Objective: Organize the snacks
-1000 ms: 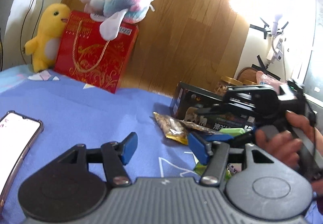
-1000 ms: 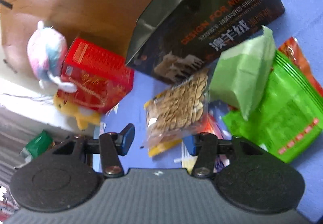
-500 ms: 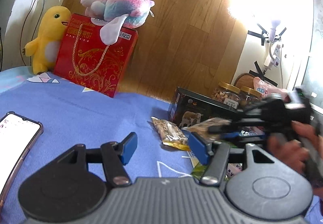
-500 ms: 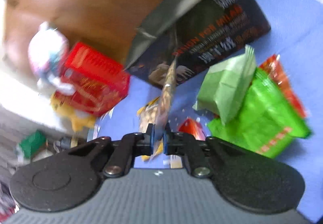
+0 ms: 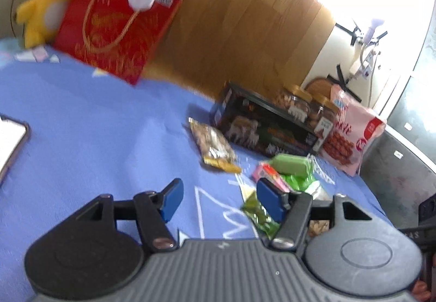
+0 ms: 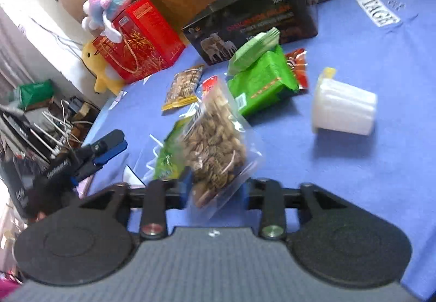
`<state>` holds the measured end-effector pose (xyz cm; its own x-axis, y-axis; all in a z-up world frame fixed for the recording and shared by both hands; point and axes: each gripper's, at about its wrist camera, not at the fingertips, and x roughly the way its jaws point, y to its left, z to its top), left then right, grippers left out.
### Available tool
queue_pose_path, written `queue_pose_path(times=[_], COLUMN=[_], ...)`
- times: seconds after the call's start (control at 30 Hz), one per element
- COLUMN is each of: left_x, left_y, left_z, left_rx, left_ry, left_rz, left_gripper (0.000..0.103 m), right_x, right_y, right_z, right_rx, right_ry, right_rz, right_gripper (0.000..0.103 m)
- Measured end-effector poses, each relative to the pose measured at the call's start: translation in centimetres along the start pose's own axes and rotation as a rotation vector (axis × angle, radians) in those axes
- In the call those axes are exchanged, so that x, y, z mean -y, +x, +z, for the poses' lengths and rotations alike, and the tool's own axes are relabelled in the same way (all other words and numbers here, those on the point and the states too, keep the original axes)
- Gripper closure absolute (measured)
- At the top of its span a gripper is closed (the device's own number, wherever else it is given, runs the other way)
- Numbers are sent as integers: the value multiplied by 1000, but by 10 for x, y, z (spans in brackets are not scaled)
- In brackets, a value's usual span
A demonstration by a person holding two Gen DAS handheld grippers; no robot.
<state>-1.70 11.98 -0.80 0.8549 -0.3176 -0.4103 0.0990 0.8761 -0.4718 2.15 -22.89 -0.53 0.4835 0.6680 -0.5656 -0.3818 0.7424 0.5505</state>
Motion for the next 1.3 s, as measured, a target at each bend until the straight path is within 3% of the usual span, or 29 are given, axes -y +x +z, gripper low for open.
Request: queue_pose_path(times=[0.1, 0.2, 0.4, 0.53, 0.7, 0.77, 0.83, 0.87, 0.97, 1.03, 1.07, 1.1, 1.13, 1.2, 1.3], left_x=[0, 2, 30, 64, 111, 126, 131, 129, 126, 123, 122, 121, 120, 120, 122], left_y=[-4, -11, -3, 16, 52, 64, 74, 78, 76, 72, 70, 69, 66, 57, 52], left_z=[0, -1, 4, 14, 13, 4, -6, -12, -21, -24, -24, -24, -20, -10, 14], left_rx=[-40, -77, -162, -195, -303, -352, -411, -441, -451, -445, -438, -429, -411, -360, -300], left_ry=[-18, -51, -56, 43, 174, 229, 248, 233, 209, 183, 175, 165, 159, 165, 154], left_rz=[11, -30, -140, -176, -216, -190, -161, -155, -162, -155, -151, -146, -138, -123, -140], left_gripper=[42, 42, 42, 42, 42, 42, 46, 57, 74, 78, 81, 83, 84, 87, 87], right_x=[0, 5, 13, 8, 5, 3, 3, 3, 1, -4, -4, -5, -6, -7, -7], right_y=[-15, -27, -21, -15, -12, -10, -8, -6, 1, 4, 4, 1, -2, -4, -8], right_z=[-2, -2, -1, -8, -20, -23, -24, -24, -22, -25, -25, -26, -26, -25, -11], right_rx=[50, 83, 62, 40, 49, 60, 69, 72, 79, 81, 86, 109, 118, 138, 184], right_ry=[-85, -166, -236, -305, -386, -416, -443, -452, -481, -522, -519, -509, -506, -495, -426], right_rz=[-48, -101, -64, -68, -82, -97, -106, -107, -114, -126, -117, -103, -89, -92, -49], right_gripper=[44, 42, 32, 32, 26, 23, 22, 21, 21, 24, 32, 46, 53, 82, 89])
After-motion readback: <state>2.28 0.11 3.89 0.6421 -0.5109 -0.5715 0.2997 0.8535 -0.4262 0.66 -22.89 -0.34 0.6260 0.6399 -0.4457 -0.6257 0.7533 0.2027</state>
